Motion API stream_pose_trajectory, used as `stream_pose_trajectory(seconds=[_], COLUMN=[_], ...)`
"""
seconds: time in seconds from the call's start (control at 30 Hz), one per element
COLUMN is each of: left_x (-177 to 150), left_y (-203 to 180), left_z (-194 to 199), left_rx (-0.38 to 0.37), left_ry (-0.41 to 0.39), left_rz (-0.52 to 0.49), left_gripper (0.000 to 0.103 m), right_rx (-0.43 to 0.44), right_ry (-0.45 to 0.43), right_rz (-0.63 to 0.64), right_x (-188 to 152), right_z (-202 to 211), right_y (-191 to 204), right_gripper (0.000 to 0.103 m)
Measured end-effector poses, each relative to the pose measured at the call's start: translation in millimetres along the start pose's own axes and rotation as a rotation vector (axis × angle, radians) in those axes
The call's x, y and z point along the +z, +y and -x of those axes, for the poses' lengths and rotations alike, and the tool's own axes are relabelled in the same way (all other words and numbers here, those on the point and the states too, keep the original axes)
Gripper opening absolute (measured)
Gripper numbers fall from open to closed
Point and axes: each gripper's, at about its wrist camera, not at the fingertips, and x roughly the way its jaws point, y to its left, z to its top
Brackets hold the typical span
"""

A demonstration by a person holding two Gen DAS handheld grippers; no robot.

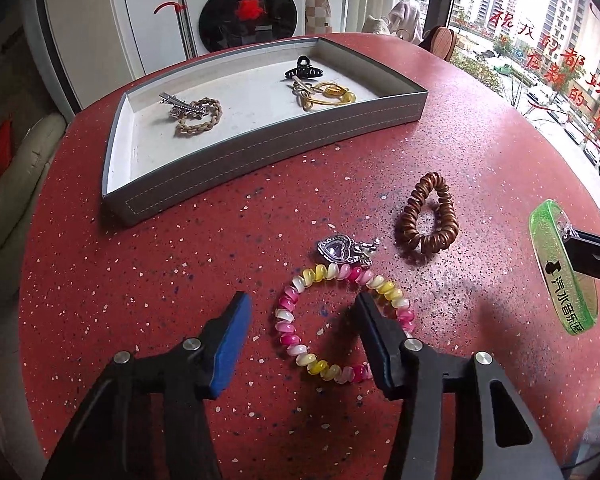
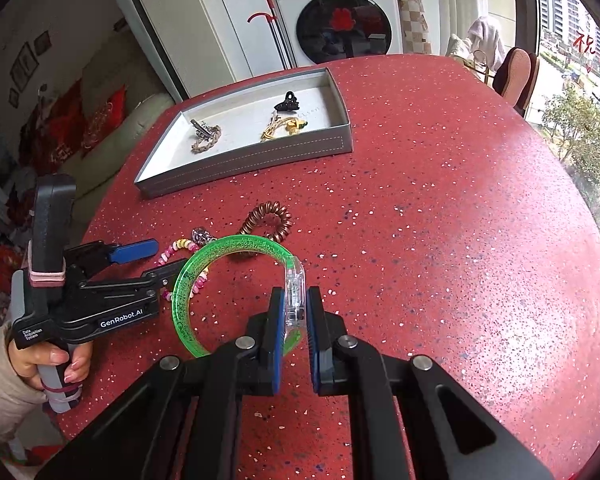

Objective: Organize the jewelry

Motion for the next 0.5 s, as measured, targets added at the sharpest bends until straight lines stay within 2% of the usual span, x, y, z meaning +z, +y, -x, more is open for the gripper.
stream_pose_trajectory(seconds=[0.03,0.07,0.1,0.23,0.5], left_x=[0.1,0.4,0.2,0.0,4.5], left_y=[-1.5,-2.5,-2.3,6.5,22.7], left_z=[1.3,2.0,2.5,6.4,30.0], left_rx=[-0.007,-0.012,-0.020,-0.083,-0.121], left_ry=[-0.002,-0.003,-0.002,-0.004,-0.062], left_rz=[-0.008,-0.015,-0.017,0.035,0.092], left_gripper=[0.051,0.036,0.028,0.028,0.028], right_rx=[0.000,-0.001,-0.002,-0.003,0.013], right_ry=[0.000,0.000,0.000,-0.007,-0.017], right_rz=[-0.001,-0.001,-0.001,-0.004,-0.011], right_x=[-0.4,-0.3,-0.3,0.0,7.1], right_z=[0.2,0.1,0.1,1.4,1.3], right_y=[0.3,0.6,0.6,1.3,0.8], right_gripper=[0.011,0.011,0.011,0.011,0.011])
